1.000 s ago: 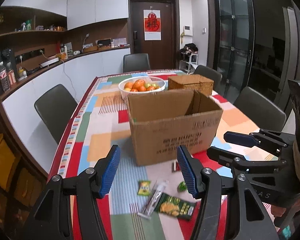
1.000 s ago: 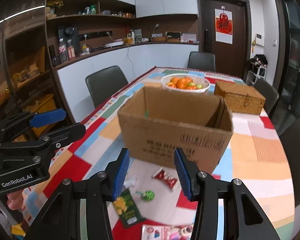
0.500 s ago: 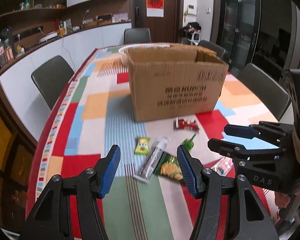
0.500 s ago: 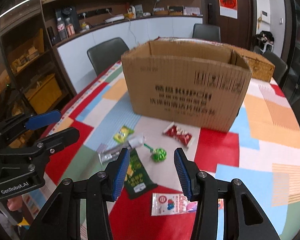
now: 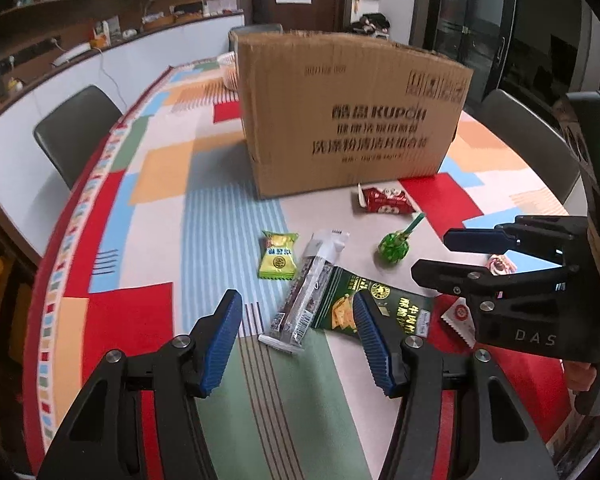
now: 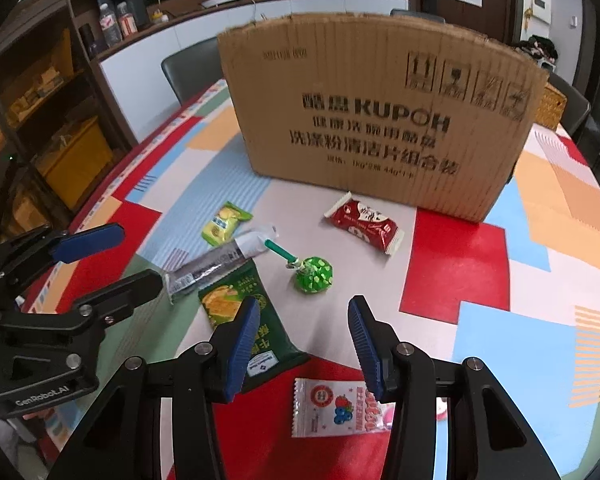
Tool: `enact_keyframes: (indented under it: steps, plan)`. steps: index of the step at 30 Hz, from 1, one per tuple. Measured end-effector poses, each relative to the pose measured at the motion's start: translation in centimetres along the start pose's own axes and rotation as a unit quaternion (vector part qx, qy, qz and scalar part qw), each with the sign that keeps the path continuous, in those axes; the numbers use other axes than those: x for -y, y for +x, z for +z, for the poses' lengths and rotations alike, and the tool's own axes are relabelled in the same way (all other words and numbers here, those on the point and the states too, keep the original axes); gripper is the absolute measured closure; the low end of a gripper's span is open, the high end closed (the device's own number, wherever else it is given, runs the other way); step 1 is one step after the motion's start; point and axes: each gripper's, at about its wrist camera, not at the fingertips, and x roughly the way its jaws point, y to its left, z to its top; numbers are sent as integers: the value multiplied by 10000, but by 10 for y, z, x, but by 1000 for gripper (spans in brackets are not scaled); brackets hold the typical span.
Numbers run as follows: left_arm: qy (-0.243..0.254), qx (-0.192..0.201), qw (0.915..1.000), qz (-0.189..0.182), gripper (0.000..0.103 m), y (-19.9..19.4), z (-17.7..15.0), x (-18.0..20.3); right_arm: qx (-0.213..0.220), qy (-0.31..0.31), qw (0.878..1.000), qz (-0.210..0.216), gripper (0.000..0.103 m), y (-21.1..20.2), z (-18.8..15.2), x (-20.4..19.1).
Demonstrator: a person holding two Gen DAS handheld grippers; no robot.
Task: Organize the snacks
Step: 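Move both open tools back to the remaining snacks on the table, then grasp the green lollipop with the right tool while the left tool grasps the white-wrapped bar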
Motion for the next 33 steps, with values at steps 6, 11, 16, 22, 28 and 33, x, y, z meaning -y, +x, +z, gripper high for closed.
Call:
enact_keyframes:
  steps: [6, 11, 16, 22, 28, 33]
  plan:
    - [-22, -242, 9995, -181, 56, 22, 2, -6, -138, -22, 9999, -73, 56, 17, 5, -1]
    - [-37, -424, 9987, -291, 60, 38, 6, -6, -177, 18, 9998, -56, 56, 27, 10, 1]
    - [-9, -575, 9978, -335, 64, 52, 9, -6, -235, 70, 9997, -82, 56, 36, 14, 5]
    - [-26, -615, 9975, -349, 66, 61, 13, -3, -294, 82, 9995, -68, 60, 45, 16, 5]
    - [-79, -629, 9975, -314, 69, 66, 17, 0, -354, 83, 9993, -19, 68, 52, 18, 2]
    - [-86, -707, 9971, -267, 82, 67, 19, 4, -356, 154, 9992, -7, 76, 57, 18, 3]
